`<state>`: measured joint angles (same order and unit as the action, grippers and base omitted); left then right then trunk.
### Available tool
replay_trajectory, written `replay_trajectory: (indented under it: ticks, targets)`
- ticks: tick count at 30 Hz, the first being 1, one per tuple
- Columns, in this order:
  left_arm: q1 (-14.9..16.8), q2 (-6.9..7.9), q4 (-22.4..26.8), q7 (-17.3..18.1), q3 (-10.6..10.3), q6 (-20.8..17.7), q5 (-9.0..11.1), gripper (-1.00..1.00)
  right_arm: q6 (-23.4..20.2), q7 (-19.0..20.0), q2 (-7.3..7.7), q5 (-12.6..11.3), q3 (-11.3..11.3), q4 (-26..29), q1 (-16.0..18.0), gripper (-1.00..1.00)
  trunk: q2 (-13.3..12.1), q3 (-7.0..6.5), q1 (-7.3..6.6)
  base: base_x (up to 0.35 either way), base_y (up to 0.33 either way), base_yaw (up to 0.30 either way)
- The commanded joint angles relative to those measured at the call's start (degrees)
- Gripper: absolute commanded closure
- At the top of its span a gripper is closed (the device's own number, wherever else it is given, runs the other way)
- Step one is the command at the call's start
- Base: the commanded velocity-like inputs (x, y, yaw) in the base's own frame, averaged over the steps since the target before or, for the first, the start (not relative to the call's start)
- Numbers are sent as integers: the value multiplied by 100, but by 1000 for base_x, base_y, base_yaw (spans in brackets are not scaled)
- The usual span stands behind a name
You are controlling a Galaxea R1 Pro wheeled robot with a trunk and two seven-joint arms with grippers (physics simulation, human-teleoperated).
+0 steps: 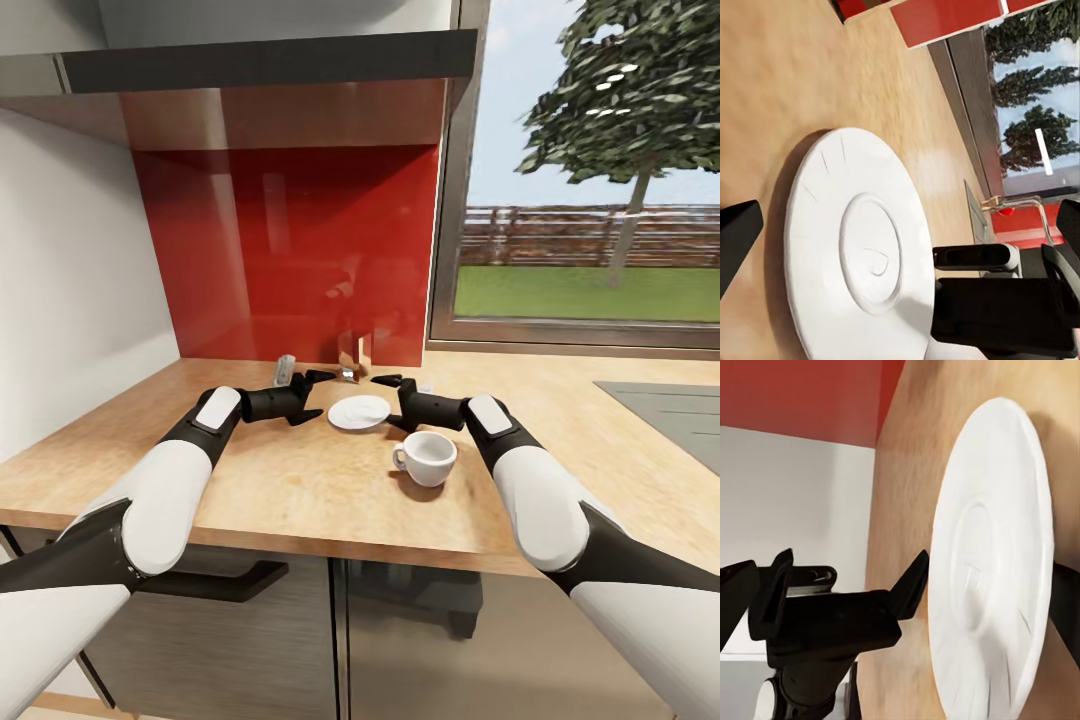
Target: Set up a coffee station on the kitchen countertop: keep the coffee maker on the countertop, move the bottle of coffee from the kitchen shelf to the counter next to the coffee maker, place a paper coffee filter on top of the coffee maker, put the saucer next to the coffee maker with the coffee cup on the saucer, and place the electric kettle next to the coffee maker.
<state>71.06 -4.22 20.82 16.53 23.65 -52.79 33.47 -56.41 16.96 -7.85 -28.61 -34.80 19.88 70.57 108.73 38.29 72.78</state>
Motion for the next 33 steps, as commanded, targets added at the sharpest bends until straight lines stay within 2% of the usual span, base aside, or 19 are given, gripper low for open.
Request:
replay_trajectory:
  ticks: [1,10,11,33]
  targets:
    - [5,-7,1,12,35,-30,-96,-100,-26,-17,-6,190,-18,-25,0,-100,2,8,0,0,0,0]
    - [5,-8,1,10,35,-30,-95,-100,-26,-17,-6,189,-18,-44,0,-100,2,8,0,0,0,0]
    - [5,-8,1,9,35,-30,-95,-100,-26,-17,-6,189,-18,-45,0,100,2,8,0,0,0,0]
    - [3,33,49,31,35,-38,-95,-100,-24,-17,-6,189,-18,-38,-4,100,2,8,0,0,0,0]
